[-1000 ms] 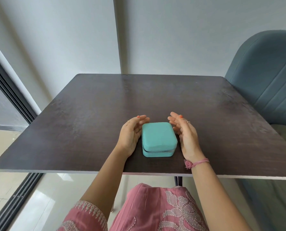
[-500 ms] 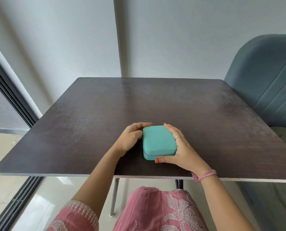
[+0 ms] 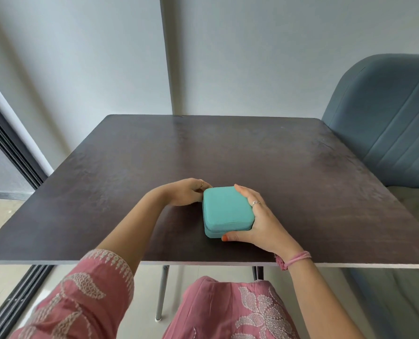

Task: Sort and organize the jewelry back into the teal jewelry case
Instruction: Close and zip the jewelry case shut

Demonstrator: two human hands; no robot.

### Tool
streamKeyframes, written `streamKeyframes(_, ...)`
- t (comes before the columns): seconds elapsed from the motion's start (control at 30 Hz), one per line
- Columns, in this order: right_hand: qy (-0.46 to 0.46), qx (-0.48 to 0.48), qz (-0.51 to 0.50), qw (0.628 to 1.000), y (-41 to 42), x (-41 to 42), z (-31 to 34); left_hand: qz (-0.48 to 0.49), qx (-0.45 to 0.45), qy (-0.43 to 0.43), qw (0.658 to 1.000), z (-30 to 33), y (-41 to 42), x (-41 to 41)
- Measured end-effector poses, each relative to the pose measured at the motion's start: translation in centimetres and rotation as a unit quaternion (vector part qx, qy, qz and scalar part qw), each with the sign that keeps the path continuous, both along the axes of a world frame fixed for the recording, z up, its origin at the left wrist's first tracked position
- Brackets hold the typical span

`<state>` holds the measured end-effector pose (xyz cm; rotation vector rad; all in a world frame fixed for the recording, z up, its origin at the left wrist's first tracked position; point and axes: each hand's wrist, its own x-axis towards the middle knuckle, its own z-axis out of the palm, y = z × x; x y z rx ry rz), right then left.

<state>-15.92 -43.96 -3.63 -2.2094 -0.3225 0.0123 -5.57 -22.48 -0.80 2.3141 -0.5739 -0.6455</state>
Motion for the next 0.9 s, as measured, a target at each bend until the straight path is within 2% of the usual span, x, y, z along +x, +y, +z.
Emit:
streamKeyframes(0.2, 0.0, -0.001, -0.003, 1.0, 0.0, 0.0, 0.1, 0.017, -0.049, 0.068, 0.996, 0.2, 0.1, 0.6)
streamKeyframes(0.43, -0.006, -0.007, -0.005, 1.0, 0.0, 0.0, 0.0, 0.038, -0.093, 0.052, 0.994, -0.1, 1.3, 0.8)
streamKeyframes(0.57, -0.011, -0.005, -0.009, 1.0, 0.0, 0.0, -0.1, 0.042, -0.106, -0.002, 0.993, -0.8, 1.4, 0.6)
streamKeyframes(0.77, -0.019, -0.013, -0.015, 1.0, 0.1, -0.1, -0.1, 0.055, -0.118, -0.151, 0.98, -2.1, 2.0, -0.7)
streamKeyframes(0.9, -0.02, -0.009, -0.017, 1.0, 0.1, -0.1, -0.2, 0.06, -0.111, -0.187, 0.974, -2.1, 2.9, -2.2)
